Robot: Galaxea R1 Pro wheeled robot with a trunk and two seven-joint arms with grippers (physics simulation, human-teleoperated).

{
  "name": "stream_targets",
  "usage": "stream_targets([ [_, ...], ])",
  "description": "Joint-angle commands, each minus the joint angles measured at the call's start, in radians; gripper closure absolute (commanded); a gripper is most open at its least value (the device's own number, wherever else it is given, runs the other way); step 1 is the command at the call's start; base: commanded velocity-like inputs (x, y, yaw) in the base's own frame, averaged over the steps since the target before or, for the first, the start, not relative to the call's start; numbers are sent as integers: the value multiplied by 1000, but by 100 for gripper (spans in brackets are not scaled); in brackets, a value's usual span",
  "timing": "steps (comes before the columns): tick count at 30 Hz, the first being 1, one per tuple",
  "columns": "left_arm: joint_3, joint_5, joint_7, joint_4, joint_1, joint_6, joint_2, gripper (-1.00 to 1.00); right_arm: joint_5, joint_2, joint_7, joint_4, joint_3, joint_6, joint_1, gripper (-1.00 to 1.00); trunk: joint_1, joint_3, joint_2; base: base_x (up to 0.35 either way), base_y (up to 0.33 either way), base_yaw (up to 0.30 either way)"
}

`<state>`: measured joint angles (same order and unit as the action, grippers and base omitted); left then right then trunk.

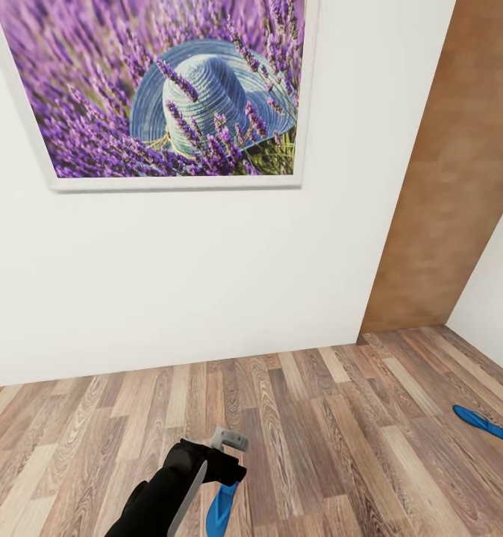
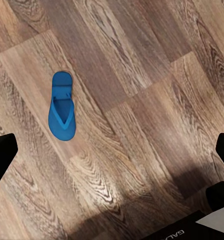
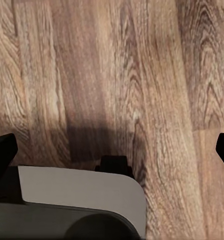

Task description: In the bedroom, move the book from the bed onto either nightstand, and place the two sandals side by side next to the bed.

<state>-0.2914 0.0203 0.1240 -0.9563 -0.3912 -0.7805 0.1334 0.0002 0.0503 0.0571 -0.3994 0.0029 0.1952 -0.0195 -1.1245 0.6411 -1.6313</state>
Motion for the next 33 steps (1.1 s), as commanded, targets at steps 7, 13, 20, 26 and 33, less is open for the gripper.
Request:
stream_targets([
  [7,0,2,3,-1,0,-5,0,-100,2,0,-2,38,0,604,0,-100,0,1,0,0,0,0],
  [13,0,1,4,-1,0,-4,0,-100,2,1,-6,-99,-1,615,0,-100,0,1,0,0,0,0],
  [20,0,1,5,-1,0,-5,0,-100,0,7,-6,-203,-35,616,0,-100,0,1,0,0,0,0],
  [26,0,1,5,-1,0,-4,0,-100,-2,11,-7,-343,-59,616,0,-100,0,1,0,0,0,0],
  [33,-1,1,6,-1,0,-4,1,-100,-4,11,-8,-496,-66,609,2,-100,0,1,0,0,0,0],
])
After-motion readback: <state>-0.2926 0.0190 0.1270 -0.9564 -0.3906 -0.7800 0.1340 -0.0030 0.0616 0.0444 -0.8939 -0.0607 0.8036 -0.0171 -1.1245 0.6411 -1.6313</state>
